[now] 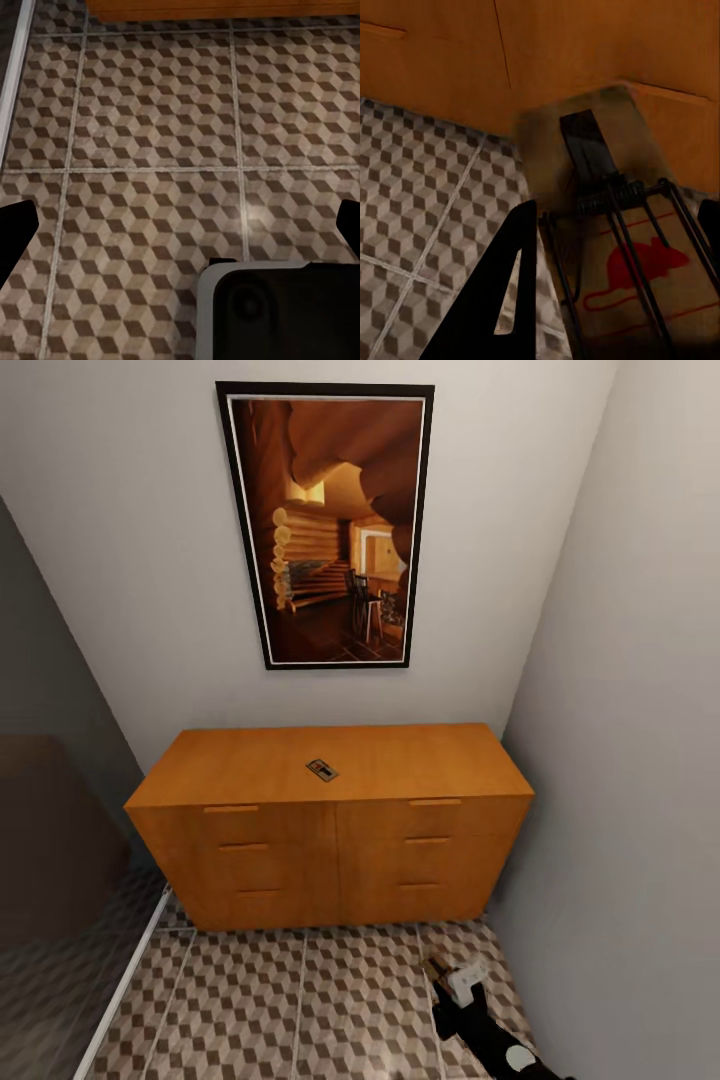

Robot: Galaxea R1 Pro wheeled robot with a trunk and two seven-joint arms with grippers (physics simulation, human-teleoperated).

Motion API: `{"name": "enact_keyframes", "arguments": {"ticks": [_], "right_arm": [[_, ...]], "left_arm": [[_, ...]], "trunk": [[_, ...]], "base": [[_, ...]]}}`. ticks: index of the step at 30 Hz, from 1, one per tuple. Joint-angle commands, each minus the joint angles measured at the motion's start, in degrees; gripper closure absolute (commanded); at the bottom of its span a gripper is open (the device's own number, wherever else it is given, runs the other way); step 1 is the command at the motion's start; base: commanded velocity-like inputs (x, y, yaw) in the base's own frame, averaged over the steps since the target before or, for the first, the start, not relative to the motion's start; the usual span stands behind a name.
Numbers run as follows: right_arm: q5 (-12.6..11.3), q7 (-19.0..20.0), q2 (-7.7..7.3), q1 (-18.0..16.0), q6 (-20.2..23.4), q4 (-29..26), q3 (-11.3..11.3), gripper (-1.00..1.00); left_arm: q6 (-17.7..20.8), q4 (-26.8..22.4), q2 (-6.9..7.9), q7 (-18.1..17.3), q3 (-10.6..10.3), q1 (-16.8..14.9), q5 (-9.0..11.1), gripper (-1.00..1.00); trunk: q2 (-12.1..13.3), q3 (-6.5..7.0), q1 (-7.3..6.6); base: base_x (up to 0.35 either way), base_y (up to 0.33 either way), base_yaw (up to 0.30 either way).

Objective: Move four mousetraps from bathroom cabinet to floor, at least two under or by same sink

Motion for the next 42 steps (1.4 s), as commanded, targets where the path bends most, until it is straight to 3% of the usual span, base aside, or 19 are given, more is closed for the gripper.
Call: {"name": "enact_keyframes", "arguments": {"ticks": [1, 4, 12, 14, 18, 21, 22, 23, 25, 26, 28, 31, 35, 42], "right_arm": [[0.32, -1.18, 0.64, -0.06, -2.70, 3.64, -0.06, 1.00], [0.34, -2.94, 1.49, 0.01, -7.60, 8.73, -0.06, 1.00], [0.18, -6.01, 2.08, 0.38, -16.18, 11.01, -0.06, 1.00], [0.14, -6.31, 2.16, 0.48, -17.55, 11.16, -0.08, 1.00], [0.04, -6.55, 2.28, 0.87, -19.44, 11.27, -0.06, 1.00], [0.02, -6.65, 2.69, 1.72, -20.64, 11.30, -0.07, 1.00], [0.01, -6.67, 2.85, 1.96, -21.06, 11.30, -0.10, 1.00], [0.01, -6.68, 2.95, 2.15, -21.35, 11.31, -0.12, 1.00], [0.01, -6.69, 3.01, 2.27, -21.54, 11.34, -0.11, 1.00], [0.00, -6.69, 3.08, 2.36, -21.66, 11.36, -0.09, 1.00], [0.00, -6.70, 3.19, 2.62, -21.81, 11.34, -0.10, 1.00], [0.00, -6.74, 3.63, 2.94, -21.91, 11.33, -0.10, 1.00], [0.00, -7.03, 4.08, 3.06, -21.95, 11.33, -0.12, 1.00], [-0.07, -8.52, 4.65, 3.09, -21.95, 11.31, -0.14, 1.00]], "left_arm": [[-0.15, 0.07, 0.01, -0.59, 0.22, -0.03, 0.47, -1.00], [-0.15, 0.02, -0.01, -0.52, 0.41, -0.03, 0.50, -1.00], [-0.15, -1.72, -0.78, -0.25, 0.74, -0.09, 0.67, -1.00], [-0.15, -4.40, -1.15, -0.17, 0.80, -0.11, 0.75, -1.00], [1.09, -11.58, -3.33, 0.53, 0.85, -0.12, 0.87, -1.00], [10.41, -18.79, -4.96, 1.70, 0.86, -0.12, 0.86, -1.00], [15.30, -22.44, -5.32, 1.99, 0.86, -0.12, 0.84, -1.00], [20.45, -26.46, -5.57, 2.17, 0.84, -0.12, 0.84, -1.00], [25.52, -30.70, -5.77, 2.27, 0.80, -0.12, 0.83, -1.00], [30.13, -34.97, -5.94, 2.32, 0.74, -0.12, 0.83, -1.00], [35.80, -41.01, -6.29, 2.36, 0.64, -0.12, 0.81, -1.00], [41.95, -49.96, -7.66, 2.43, 0.55, -0.12, 0.74, -1.00], [46.78, -59.58, -9.11, 2.50, 0.52, -0.12, 0.61, -1.00], [52.46, -68.44, -9.60, 2.49, 0.51, -0.12, 0.61, -1.00]], "trunk": [[-0.11, -0.09, 0.03], [-0.11, -0.09, 0.03], [-0.11, -0.09, 0.03], [-0.11, -0.09, 0.03], [-0.11, -0.09, 0.03], [-0.11, -0.09, 0.03], [-0.11, -0.09, 0.03], [-0.11, -0.09, 0.03], [-0.11, -0.09, 0.03], [-0.11, -0.09, 0.03], [-0.11, -0.09, 0.03], [-0.11, -0.09, 0.03], [-0.11, -0.09, 0.03], [-0.11, -0.09, 0.03]], "base": [[0.000, 0.000, 0.000], [0.000, 0.000, 0.000], [0.000, 0.000, 0.000], [0.000, 0.000, 0.000], [0.000, 0.000, 0.000], [0.000, 0.000, 0.000], [0.000, 0.000, 0.000], [0.000, 0.000, 0.000], [0.000, 0.000, 0.000], [0.000, 0.000, 0.000], [0.000, 0.000, 0.000], [0.000, 0.000, 0.000], [0.000, 0.000, 0.000], [0.000, 0.000, 0.000]]}}
